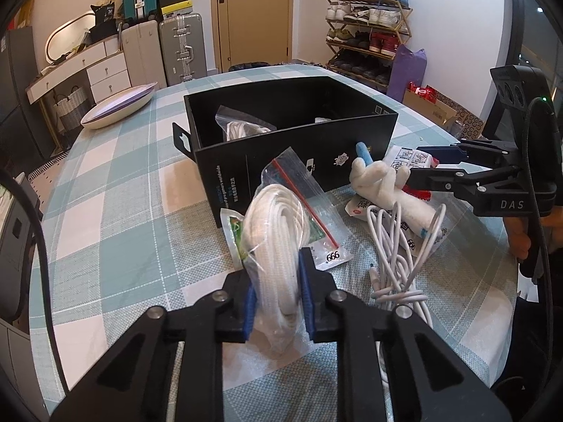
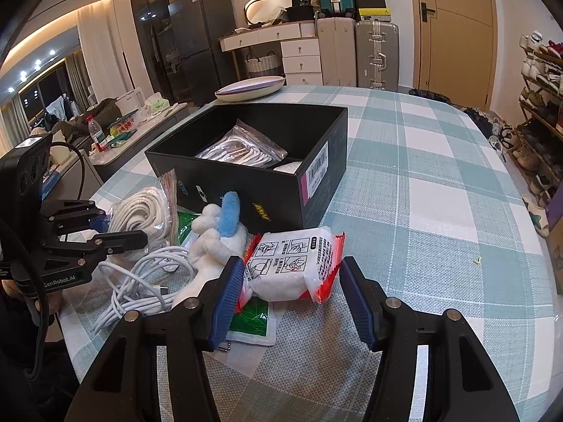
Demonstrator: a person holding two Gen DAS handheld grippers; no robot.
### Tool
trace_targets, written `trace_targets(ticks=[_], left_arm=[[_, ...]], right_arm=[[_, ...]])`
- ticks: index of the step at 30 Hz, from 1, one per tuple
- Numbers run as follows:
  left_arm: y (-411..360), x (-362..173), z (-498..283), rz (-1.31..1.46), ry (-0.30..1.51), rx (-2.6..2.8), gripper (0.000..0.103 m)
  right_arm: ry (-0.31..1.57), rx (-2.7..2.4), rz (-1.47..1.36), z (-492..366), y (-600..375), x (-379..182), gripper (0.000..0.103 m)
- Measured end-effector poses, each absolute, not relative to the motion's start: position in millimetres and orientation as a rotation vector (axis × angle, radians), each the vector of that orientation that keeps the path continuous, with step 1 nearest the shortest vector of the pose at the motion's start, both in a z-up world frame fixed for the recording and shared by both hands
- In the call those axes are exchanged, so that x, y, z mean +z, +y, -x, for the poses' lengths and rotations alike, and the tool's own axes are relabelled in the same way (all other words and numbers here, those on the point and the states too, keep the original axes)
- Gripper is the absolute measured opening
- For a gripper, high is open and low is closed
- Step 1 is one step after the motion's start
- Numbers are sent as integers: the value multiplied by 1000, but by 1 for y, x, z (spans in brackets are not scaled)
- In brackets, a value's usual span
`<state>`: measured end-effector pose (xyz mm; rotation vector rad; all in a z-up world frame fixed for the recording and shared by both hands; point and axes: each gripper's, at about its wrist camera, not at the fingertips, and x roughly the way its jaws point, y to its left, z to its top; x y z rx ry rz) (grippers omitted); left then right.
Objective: Organize soft objects
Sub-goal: 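Lift the packet and the ziplock cable bag and carry both toward the black box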
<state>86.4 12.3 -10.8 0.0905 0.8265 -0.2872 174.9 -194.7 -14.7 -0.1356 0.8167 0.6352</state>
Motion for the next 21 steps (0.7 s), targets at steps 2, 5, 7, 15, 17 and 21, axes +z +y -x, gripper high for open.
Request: trace_targets(ticks=[2,5,7,15,17,21], left_arm=[[12,-9,-84,-102,817,-289,18],[11,-7,-80,-119,811,-296,18],[11,-5,-79,-115,807,-302,17],[14,-1,-80,-82,800,-296,17],[15,0,-81,-78,798,-292,17],[17,0,-81,-75,796,-284,17]], right_arm=[[813,635,134,-175,-195,-14,57],[806,634,132,-174,-196,-12,57],[799,635,132,-173,-196,-10,54],[794,639,145,-172,-195,-10,42],[797,640,146,-172,-194,-11,41],[823,644,110,-175,-197,-13,48]])
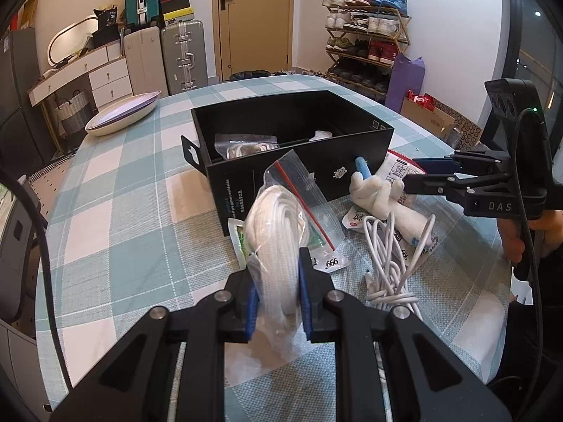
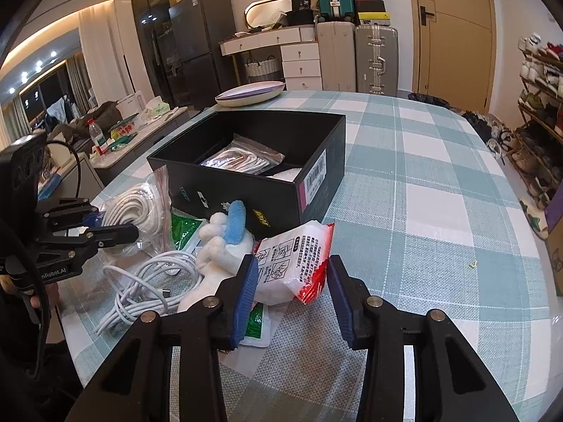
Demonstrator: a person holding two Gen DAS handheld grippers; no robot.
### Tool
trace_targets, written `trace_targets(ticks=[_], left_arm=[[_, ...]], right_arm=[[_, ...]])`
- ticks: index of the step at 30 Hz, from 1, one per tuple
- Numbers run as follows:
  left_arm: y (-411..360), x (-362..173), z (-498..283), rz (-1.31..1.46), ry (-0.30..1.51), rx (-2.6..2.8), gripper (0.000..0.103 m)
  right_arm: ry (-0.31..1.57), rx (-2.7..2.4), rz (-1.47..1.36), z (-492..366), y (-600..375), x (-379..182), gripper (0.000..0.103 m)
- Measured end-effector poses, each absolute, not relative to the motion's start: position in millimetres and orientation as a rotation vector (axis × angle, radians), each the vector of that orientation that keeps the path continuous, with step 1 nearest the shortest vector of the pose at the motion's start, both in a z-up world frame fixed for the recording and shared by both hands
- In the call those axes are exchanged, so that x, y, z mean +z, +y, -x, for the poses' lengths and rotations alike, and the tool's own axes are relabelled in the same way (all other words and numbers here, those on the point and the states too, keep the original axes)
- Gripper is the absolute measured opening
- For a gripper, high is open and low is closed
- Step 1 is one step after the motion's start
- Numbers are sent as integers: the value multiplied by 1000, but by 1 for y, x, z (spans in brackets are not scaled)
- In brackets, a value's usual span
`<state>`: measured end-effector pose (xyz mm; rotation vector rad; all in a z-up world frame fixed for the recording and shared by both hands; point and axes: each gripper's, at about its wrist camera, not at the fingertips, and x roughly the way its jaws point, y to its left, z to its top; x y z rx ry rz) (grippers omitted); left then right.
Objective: Organize soft objects
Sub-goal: 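Lift the packet and the ziplock cable bag and carry both toward the black box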
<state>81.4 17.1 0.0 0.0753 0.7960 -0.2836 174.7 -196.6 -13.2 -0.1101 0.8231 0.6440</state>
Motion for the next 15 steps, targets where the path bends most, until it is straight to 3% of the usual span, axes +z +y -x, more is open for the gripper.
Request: trace_targets(ticks=[7,12,15], left_arm=[[19,2,-81,-63,788,-289,17],[22,4,-80,-53,784,-292,17],[23,5,-80,-47,781,-292,17]], right_arm=[[849,610,154,-176,-191,-22,67],[873,587,179,-180,-189,-29,67],[866,588,187,-179,-189,-29,59]])
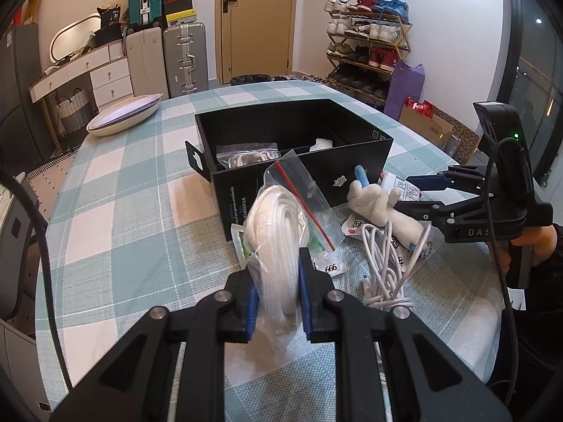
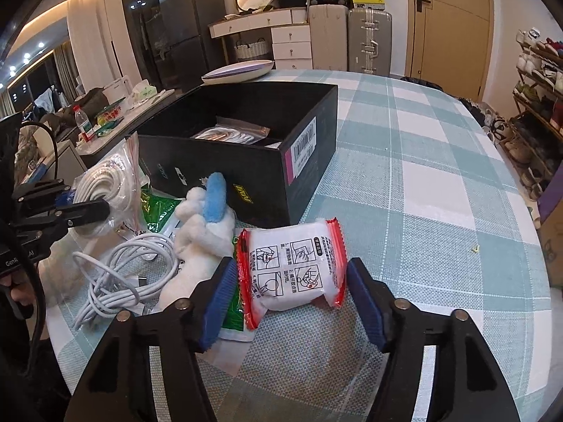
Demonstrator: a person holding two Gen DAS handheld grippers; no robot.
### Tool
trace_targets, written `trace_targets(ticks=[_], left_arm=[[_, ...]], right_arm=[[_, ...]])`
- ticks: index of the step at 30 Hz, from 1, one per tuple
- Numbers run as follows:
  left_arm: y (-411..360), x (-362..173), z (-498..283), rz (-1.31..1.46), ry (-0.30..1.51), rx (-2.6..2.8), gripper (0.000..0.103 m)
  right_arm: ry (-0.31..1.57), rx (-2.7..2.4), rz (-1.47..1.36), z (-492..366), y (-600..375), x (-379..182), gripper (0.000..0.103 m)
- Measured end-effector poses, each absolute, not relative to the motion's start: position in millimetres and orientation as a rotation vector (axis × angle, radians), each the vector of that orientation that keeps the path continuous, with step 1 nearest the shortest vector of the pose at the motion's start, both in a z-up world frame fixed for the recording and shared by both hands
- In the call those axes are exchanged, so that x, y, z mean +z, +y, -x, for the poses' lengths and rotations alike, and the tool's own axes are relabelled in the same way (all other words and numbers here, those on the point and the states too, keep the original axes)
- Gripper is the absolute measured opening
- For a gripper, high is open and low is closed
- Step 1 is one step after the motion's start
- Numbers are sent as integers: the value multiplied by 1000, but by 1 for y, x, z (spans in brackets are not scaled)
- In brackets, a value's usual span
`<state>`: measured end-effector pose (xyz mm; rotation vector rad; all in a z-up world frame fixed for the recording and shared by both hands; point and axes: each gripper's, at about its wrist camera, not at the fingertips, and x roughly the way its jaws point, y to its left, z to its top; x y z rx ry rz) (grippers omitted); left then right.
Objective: Organize soft objects
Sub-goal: 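Lift the packet and the ziplock cable bag and carry both toward the black box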
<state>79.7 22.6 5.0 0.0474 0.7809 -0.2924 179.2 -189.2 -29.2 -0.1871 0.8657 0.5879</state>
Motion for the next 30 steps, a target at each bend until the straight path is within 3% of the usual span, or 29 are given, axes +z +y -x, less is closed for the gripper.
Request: trace_targets(ticks=[3,7,30], left_arm=[[24,7,-79,-41,776,-293,17],[24,10,-78,-35,767,-291,17],[30,40,-69,9,671,-249,17]], right_arm=[[849,598,188,-178,-191,-26,49],[833,614,197,-176,-192,-23,47],[658,633,103,-156,-212,35,47]])
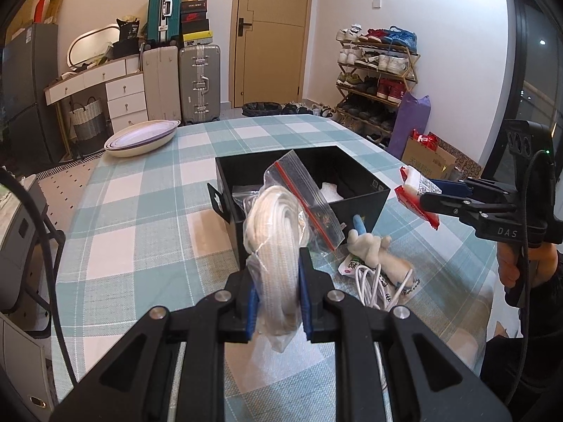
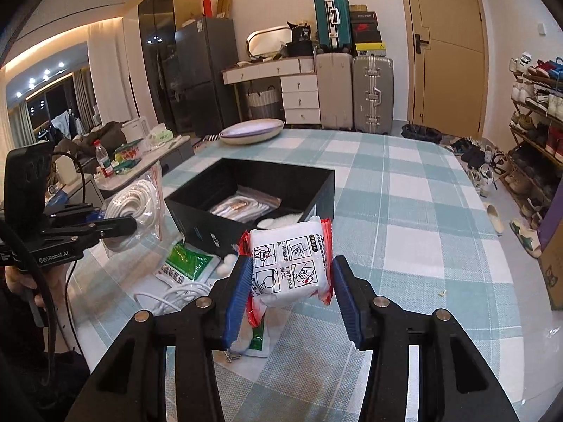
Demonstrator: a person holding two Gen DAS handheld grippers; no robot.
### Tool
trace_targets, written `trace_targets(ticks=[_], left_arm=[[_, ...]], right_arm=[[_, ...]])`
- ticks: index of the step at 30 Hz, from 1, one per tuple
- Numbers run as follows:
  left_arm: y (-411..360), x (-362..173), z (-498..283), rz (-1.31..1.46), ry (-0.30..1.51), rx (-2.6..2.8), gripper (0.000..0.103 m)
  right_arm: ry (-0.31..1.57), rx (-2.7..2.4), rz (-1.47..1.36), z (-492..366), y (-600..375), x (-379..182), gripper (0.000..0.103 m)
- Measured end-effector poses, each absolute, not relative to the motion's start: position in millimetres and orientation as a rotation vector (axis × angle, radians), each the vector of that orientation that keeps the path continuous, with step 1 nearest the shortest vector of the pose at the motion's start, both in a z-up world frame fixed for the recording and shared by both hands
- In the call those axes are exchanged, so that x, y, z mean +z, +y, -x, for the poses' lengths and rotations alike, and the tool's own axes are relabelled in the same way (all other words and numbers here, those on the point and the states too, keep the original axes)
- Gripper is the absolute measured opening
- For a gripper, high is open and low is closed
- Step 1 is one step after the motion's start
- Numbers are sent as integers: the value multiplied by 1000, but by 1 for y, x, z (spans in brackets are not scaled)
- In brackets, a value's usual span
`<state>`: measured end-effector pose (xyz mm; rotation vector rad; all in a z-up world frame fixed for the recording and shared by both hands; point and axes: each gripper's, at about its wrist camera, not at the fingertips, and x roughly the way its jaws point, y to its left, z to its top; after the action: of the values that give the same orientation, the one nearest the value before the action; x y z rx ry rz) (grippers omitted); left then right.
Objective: Organize soft objects
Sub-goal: 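Lift the packet and the ziplock cable bag and carry both toward the black box, then lower the red-and-white packet and ziplock cable bag into the black box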
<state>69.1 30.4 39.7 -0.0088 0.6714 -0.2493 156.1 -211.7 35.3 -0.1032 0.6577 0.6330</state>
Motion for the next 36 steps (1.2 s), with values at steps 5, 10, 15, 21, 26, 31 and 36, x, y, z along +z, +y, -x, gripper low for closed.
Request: trace_targets(ticks=[5,10,15,21,26,31,36], left_arm=[[29,48,-72,8,649,-233,17],[32,56,-80,17,629,-212,17],[30,68,-88,11,603,-202,17],[30,78,-98,18,579,-183,17],[30,82,-108,22,571,-177,17],[28,86,-117,14,564,-173,17],[26,88,-124,14,561,-171,17]], right_arm=[[632,638,71,-154,-212,44,47],[611,643,45,-154,-212,53,47],[593,645,43,-154,-209,61,47],[573,646,52,-157,-203,72,47],[570,638,52,-164,-199,77,47],[569,634,51,-169,-195,79,47],[568,637,56,-177,-191,82,47]])
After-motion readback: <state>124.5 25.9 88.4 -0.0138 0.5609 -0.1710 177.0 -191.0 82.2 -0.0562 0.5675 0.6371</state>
